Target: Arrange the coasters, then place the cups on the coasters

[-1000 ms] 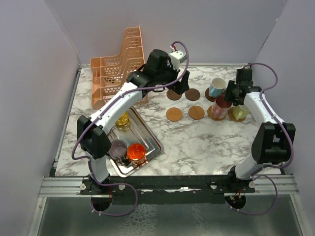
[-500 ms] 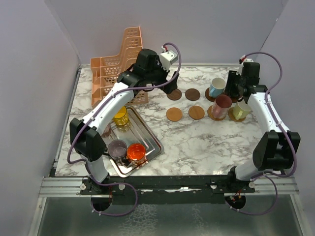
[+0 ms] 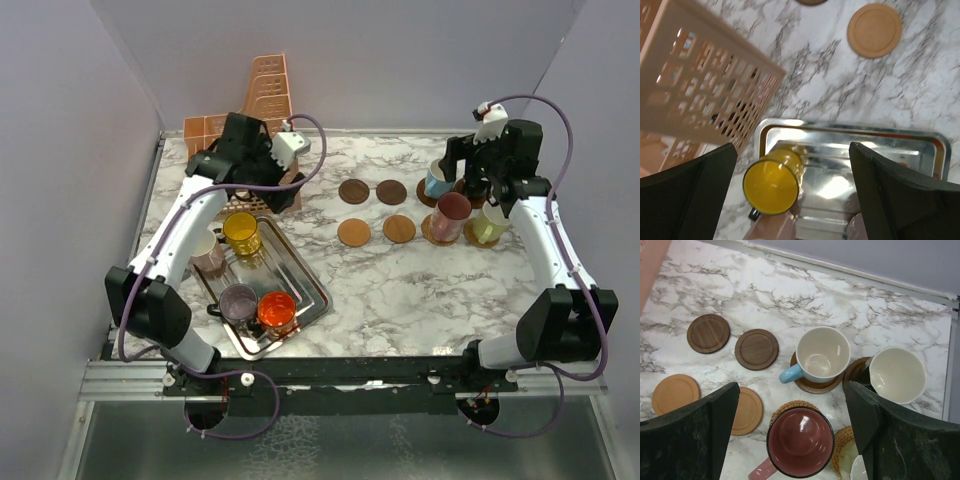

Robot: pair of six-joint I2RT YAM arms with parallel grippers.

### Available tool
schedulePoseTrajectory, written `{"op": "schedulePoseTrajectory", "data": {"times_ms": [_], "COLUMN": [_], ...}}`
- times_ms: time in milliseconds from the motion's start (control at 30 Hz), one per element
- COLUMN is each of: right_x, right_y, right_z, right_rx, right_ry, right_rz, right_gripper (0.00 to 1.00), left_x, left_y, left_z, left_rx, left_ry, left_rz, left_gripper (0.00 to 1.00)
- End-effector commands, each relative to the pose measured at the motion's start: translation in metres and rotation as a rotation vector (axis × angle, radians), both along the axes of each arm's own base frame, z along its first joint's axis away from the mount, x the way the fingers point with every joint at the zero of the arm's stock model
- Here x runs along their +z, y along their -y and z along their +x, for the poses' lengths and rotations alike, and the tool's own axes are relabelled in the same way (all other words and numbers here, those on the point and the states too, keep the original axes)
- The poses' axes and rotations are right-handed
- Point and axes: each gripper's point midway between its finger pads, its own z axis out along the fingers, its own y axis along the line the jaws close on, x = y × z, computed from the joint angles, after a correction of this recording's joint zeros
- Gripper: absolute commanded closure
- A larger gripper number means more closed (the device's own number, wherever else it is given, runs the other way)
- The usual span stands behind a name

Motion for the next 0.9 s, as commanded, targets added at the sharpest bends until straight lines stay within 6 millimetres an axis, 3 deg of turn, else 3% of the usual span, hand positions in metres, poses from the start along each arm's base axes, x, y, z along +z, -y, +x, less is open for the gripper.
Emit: {"op": "schedulePoseTrajectory", "data": {"times_ms": [0, 133, 300, 867], "right_x": [0.004, -0.003, -0.009, -0.018], "right_y": [-0.018, -0.026, -0.029, -0.025], "right_z": [-0.006, -0.012, -0.017, -0.019], "right_rx": [0.130, 0.168, 0.184, 0.163], "right_ry": [0.036, 0.009, -0.005, -0.018], "right_rz": [0.007, 0.034, 0.039, 0.027], "right_gripper": [0.12, 0.12, 0.12, 0.13], "left_x": [-0.002, -0.013, -0.036, -0.111], "left_y": [-0.056, -0.091, -0.117, -0.138], "left_z": [-0.022, -0.023, -0.021, 0.016], "left_rx": [0.000, -0.030, -0.123, -0.232], "left_ry": [0.013, 0.030, 0.042, -0.090], "left_rz": [0.137, 0.216, 0.302, 0.349], "left_gripper": [0.01, 0.05, 0.10, 0.42]}}
